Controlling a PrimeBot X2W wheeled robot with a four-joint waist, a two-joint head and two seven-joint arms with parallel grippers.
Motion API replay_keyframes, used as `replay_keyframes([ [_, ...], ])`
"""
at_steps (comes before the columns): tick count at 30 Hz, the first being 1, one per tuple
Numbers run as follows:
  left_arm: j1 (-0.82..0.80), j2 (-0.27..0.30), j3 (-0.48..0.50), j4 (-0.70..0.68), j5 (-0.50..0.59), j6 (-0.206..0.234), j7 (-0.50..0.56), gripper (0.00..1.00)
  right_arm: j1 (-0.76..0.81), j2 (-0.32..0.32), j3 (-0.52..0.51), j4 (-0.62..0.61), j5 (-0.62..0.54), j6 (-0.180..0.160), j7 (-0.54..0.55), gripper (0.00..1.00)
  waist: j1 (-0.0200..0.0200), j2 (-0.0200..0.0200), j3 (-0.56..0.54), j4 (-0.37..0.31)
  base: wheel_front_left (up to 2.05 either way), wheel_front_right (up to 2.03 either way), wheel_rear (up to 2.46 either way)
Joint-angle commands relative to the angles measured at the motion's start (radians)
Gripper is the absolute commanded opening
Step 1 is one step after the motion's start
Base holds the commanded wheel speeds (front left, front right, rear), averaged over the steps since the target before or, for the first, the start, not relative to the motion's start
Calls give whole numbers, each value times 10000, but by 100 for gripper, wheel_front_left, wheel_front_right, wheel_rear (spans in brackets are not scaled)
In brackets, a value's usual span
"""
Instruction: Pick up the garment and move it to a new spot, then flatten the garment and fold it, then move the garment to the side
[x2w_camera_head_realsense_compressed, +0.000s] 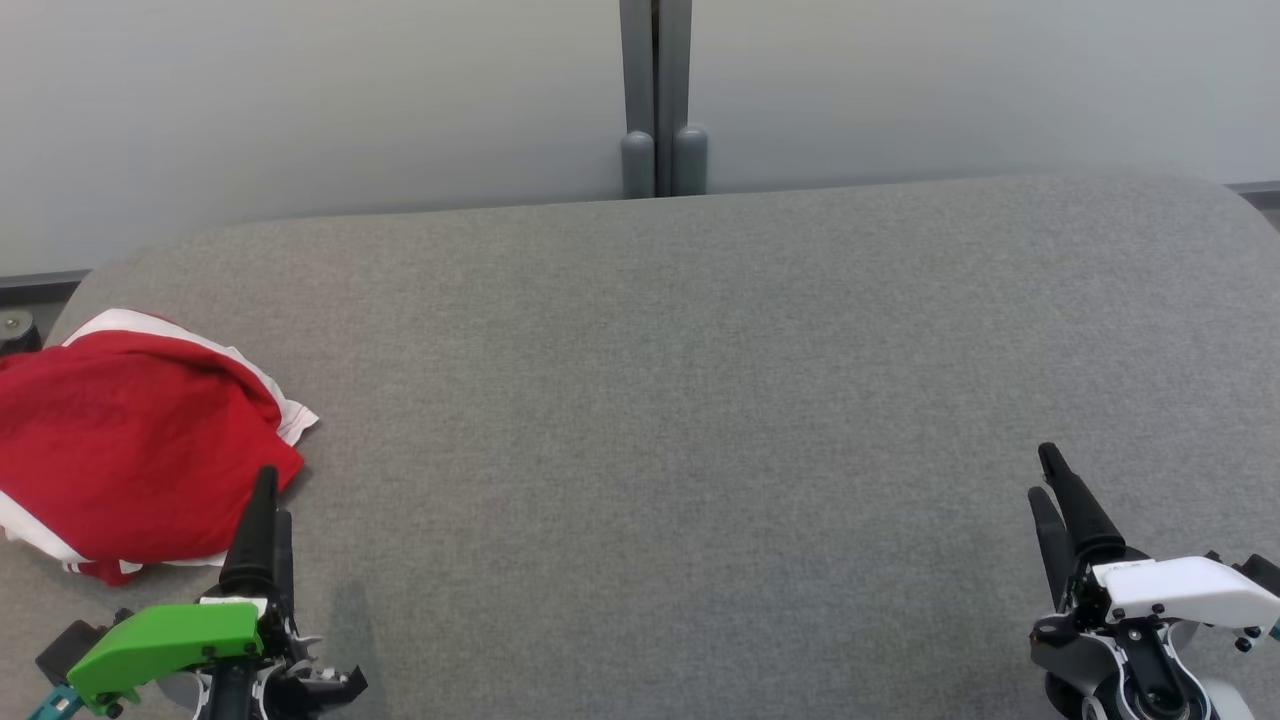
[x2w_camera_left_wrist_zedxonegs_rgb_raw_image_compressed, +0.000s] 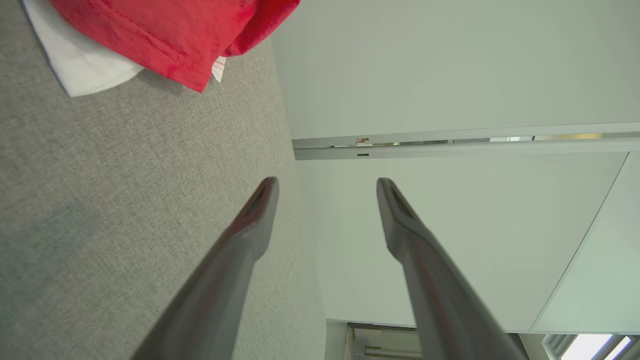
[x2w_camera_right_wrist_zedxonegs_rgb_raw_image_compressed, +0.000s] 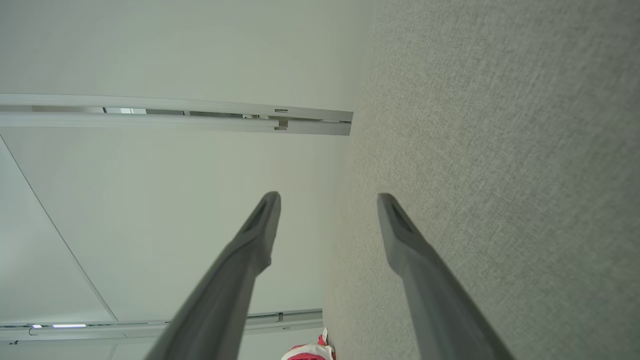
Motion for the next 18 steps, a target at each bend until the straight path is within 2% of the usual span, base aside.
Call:
replay_keyframes([
  [1, -134, 89, 32, -153, 436, -39, -115, 100, -150, -139, 22, -223, -414, 2, -147, 100, 0, 0, 11, 7, 0, 0, 0],
  [18, -105, 102, -60, 15, 4580, -97, -849, 100, -207, -98, 139, -194, -4333, 3, -887, 100, 0, 0, 138, 28, 0, 0, 0],
])
